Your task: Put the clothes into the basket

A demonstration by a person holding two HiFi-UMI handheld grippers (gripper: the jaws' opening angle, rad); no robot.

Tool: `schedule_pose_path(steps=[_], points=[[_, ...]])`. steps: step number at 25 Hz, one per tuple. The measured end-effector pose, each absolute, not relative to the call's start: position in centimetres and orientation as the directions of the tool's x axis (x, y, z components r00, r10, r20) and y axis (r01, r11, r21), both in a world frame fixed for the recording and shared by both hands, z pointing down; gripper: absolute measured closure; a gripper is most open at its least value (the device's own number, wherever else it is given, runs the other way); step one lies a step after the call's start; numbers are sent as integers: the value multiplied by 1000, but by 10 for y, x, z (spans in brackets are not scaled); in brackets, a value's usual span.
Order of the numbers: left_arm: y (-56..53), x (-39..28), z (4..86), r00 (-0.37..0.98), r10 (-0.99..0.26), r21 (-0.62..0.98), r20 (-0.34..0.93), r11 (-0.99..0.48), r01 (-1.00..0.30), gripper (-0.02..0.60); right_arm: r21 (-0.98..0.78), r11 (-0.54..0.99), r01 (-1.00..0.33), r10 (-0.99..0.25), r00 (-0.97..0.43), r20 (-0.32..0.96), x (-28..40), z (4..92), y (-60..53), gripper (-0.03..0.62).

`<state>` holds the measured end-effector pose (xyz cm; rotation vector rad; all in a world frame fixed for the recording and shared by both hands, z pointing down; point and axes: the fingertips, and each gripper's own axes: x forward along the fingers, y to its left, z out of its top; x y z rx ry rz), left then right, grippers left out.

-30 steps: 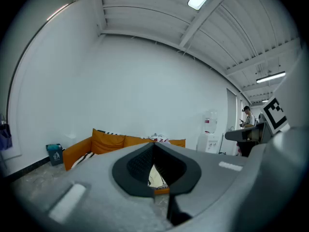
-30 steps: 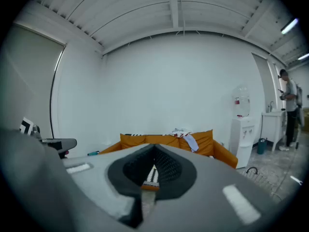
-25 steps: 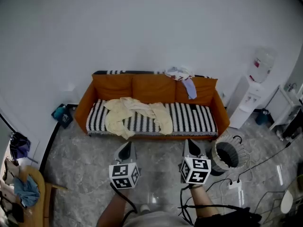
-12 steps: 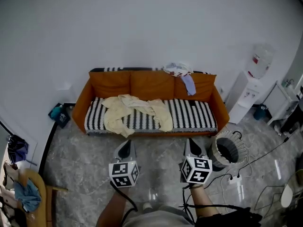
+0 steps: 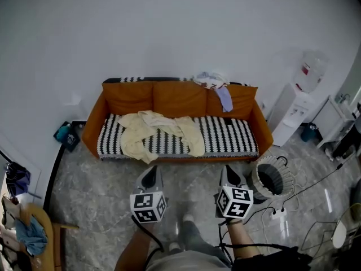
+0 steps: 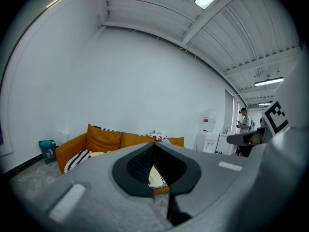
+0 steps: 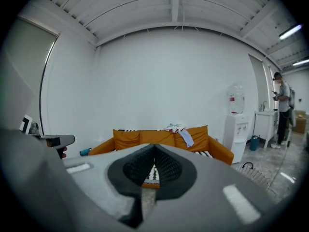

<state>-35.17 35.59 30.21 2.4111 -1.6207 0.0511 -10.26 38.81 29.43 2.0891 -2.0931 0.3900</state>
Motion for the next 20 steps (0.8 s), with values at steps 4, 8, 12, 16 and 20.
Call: schedule_pose_path(steps=[4,8,12,16,20], points=[[330,-346,302,378,-910,156,171,-354,-922,588,-100,-12,-995,-957,-18,291,-94,297,361,591],[296,-334,297,370,-913,142,173,-348,-926,588,-155,-3,-988,-962,-40,271,-81,294,325,591],[260,-317,295,363,-915,123,177,-346,-930,588,-145,17,-989,-958,-58,280,-65,294,284,591],[223,-300,291,352,-918,102,183,-339,-935,588,-155,35,-987,-954,-79,289,-48,294,245,591],[184,-280,290,348,-919,88,185,-338,-937,588,-176,45,-983,-953,-95,287,-26,294,208,591]])
